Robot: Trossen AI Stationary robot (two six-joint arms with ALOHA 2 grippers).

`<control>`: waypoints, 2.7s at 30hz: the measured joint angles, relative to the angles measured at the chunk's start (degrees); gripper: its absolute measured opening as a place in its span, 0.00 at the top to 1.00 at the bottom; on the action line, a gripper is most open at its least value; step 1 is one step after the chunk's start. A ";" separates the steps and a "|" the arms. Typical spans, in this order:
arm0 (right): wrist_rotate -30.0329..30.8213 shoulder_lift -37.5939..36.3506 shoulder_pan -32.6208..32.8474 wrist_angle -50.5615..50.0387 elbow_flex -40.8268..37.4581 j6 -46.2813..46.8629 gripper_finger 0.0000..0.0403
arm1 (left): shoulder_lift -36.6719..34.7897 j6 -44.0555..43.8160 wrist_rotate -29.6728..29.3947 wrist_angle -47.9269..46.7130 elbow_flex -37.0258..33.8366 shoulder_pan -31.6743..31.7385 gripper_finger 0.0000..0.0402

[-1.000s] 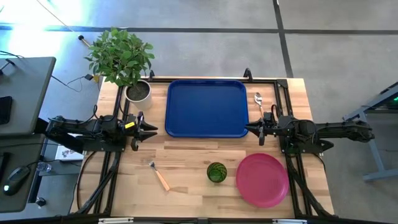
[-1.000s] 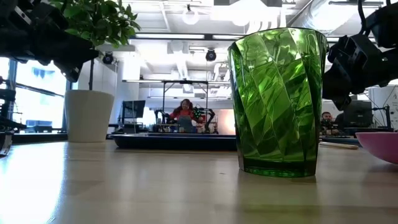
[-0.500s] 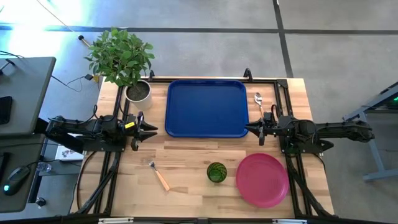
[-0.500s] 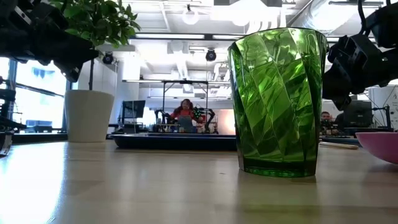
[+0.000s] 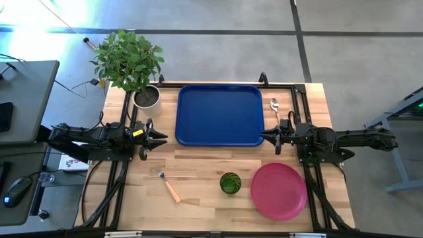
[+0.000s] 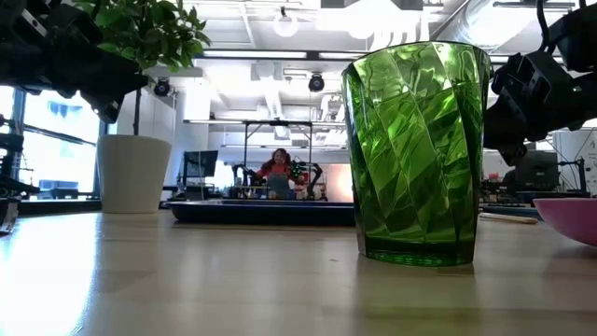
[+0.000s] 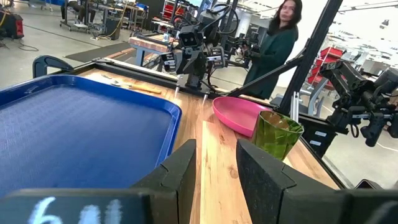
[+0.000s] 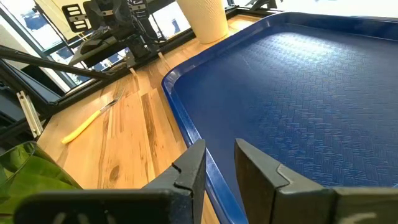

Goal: Pick and place plate/cup/fork/spoon on tray

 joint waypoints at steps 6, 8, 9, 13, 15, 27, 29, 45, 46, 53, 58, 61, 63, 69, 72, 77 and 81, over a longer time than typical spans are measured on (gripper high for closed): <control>0.00 0.00 0.00 -0.02 0.00 -0.02 0.81 | 0.00 -0.17 0.00 0.00 -0.02 0.00 0.74; 0.00 0.00 0.00 0.00 -0.01 -0.01 0.81 | -0.01 -1.79 0.00 0.00 0.00 0.00 0.74; 0.00 0.00 0.00 -0.01 -0.01 0.00 0.81 | 0.00 -2.95 0.00 0.04 -0.01 0.00 0.74; 0.00 0.00 0.00 -0.01 0.00 0.00 0.81 | -0.02 -9.05 -0.30 2.22 0.00 0.00 0.74; 0.00 0.00 0.00 -0.01 -0.01 0.00 0.81 | -0.01 -12.94 -0.38 3.76 0.00 0.00 0.74; 0.00 0.00 0.00 -0.01 -0.01 0.00 0.81 | -0.02 -20.30 -1.55 14.69 0.02 0.00 0.74; 0.00 0.00 0.00 -0.01 -0.01 0.00 0.81 | 0.00 -22.53 -1.70 17.03 0.02 0.00 0.74; 0.00 0.00 -0.01 -0.02 0.00 0.00 0.81 | 0.64 -31.59 -2.89 9.31 6.24 0.00 0.74; 0.00 0.00 0.00 -0.02 0.00 -0.02 0.81 | 1.08 -31.64 -2.87 7.15 7.43 0.00 0.74; 0.00 0.00 0.00 -0.01 -0.02 -0.02 0.81 | 7.78 -36.39 -0.51 -4.61 17.23 0.00 0.74; 0.00 0.00 0.00 -0.02 0.00 0.00 0.81 | 14.74 -43.57 6.95 -8.10 25.10 -0.02 0.74; 0.00 0.00 0.00 -0.02 0.00 -0.02 0.81 | 19.22 -46.15 10.97 -8.97 29.67 -0.02 0.74; 0.00 0.00 0.00 -0.01 0.00 -0.01 0.81 | 22.08 -46.60 12.46 -9.89 32.73 -0.02 0.74; 0.00 0.00 0.00 0.00 0.00 0.00 0.81 | 29.51 -45.17 14.01 -16.80 40.24 -0.02 0.74; 0.00 0.00 0.00 0.00 -0.02 0.19 0.81 | 32.77 -42.34 13.36 -19.40 42.64 -0.02 0.74; 0.02 0.00 0.00 0.13 0.00 4.81 0.81 | 38.08 -37.77 11.98 -19.96 45.30 -0.02 0.74; 0.02 0.00 0.00 0.15 0.00 7.40 0.81 | 41.91 -36.05 12.57 -21.20 47.68 -1.52 0.74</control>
